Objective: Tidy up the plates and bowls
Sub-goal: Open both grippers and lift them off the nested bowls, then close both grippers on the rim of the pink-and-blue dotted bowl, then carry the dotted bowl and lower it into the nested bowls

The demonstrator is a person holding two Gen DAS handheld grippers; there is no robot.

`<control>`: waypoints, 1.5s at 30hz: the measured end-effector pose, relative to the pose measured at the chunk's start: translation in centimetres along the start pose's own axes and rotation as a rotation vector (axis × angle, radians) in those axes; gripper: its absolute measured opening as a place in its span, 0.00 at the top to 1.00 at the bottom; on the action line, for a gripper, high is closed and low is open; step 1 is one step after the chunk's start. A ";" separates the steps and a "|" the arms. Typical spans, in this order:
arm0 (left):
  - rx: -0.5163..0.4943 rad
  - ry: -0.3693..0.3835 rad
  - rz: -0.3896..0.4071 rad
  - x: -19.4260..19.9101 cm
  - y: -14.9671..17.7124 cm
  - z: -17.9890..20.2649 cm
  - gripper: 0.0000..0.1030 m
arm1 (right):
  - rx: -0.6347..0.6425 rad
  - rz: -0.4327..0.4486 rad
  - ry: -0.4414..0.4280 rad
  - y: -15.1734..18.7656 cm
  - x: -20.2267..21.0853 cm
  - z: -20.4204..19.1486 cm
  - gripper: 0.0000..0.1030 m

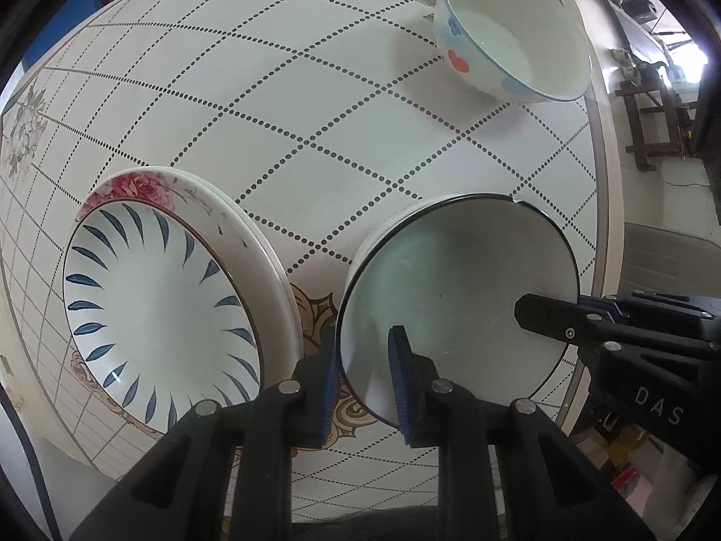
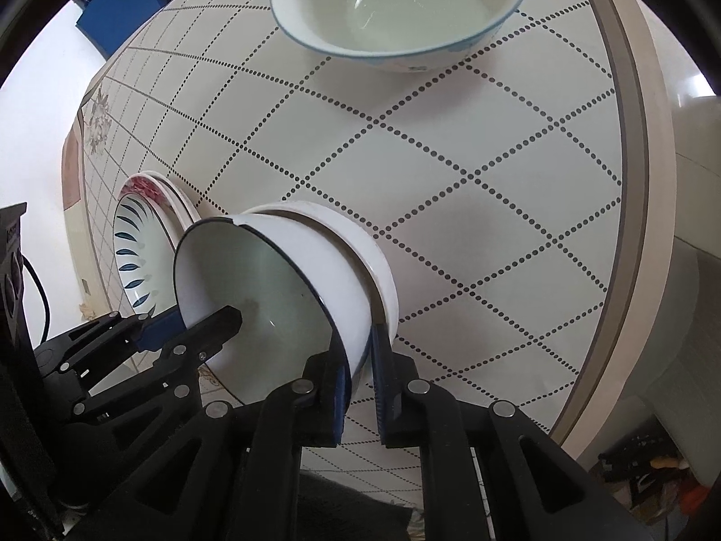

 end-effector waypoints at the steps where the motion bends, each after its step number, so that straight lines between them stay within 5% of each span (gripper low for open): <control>1: 0.001 0.004 0.002 0.3 0.0 -0.2 0.81 | 0.005 -0.001 -0.002 0.0 0.0 0.0 0.88; 7: 0.026 0.041 0.059 3.3 -0.9 -1.3 0.81 | -0.009 -0.017 -0.017 0.2 0.6 0.2 0.84; 14: 0.025 0.031 0.222 8.2 -6.0 -0.4 0.69 | -0.023 0.099 -0.056 -0.5 4.3 1.3 0.76; 19: 0.057 0.075 0.245 7.8 -12.0 1.0 0.68 | -0.069 0.336 -0.159 -4.1 8.2 3.0 0.07; 23: 0.052 0.112 0.217 5.7 -15.6 2.2 0.68 | -0.095 0.376 -0.133 -7.8 9.0 4.9 0.06; 26: 0.048 0.125 0.185 3.8 -17.4 2.9 0.69 | -0.125 0.402 -0.096 -10.5 8.9 6.8 0.07; 32: 0.009 0.119 0.117 -0.1 -19.0 4.0 0.71 | -0.211 0.342 -0.085 -14.7 5.8 8.9 0.48; 36: 0.017 0.129 0.091 -1.5 -19.0 4.1 0.86 | -0.216 0.282 -0.086 -15.6 2.8 8.5 0.68; 39: 0.025 0.121 0.097 -1.6 -19.0 4.0 0.88 | -0.209 0.267 -0.081 -15.8 1.7 8.0 0.88; 45: 0.008 0.111 0.125 -0.4 -18.3 4.2 0.88 | -0.182 0.270 -0.030 -15.6 1.7 7.0 0.90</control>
Point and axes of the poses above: each gripper's, at about its wrist camera, not at the fingertips, and x roughly against the way its jaws point, z to its right, y to its underside, the point moved 6 cm from there along -x, roughly the way its jaws point, and after that the axes turned 11 degrees about z, right-handed, at the moved point
